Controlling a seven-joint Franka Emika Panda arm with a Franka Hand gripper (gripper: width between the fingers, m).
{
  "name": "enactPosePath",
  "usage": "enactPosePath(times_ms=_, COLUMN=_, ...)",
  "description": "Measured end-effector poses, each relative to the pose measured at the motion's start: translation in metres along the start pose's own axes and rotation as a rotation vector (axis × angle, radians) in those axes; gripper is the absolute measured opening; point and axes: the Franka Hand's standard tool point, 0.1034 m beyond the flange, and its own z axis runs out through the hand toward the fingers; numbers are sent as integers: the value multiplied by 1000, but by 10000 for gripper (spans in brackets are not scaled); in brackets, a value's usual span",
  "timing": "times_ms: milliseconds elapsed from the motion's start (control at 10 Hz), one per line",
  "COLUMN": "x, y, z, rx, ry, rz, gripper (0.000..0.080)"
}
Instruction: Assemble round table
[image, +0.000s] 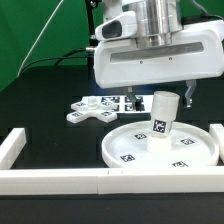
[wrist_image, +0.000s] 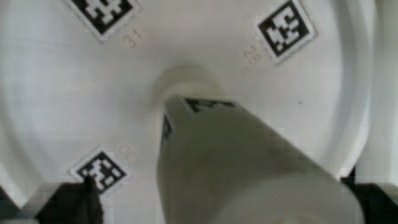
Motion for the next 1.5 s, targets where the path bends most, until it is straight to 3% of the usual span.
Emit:
enactPosePath(times_ms=300, x=2, y=-1, z=0, rx=1, ry=5, rz=18, gripper=640)
enactPosePath(times_ms=400, x=2, y=0, z=0, rx=1, ry=6, rz=53, gripper=470)
enactPosePath(times_ms=500, x=2, y=1, z=0, rx=1, ry=6, rz=109, gripper=407)
enactPosePath(times_ms=900, x=1, y=-1, z=1, rx=1, ry=5, rz=465, gripper=407)
enactPosePath(times_ms=1300, x=1, y=1, z=2, rx=90, ry=18, rz=1067, gripper=407)
enactPosePath(times_ms=1500, x=0, y=1, z=3, rx=88, ry=18, rz=1038, gripper=407)
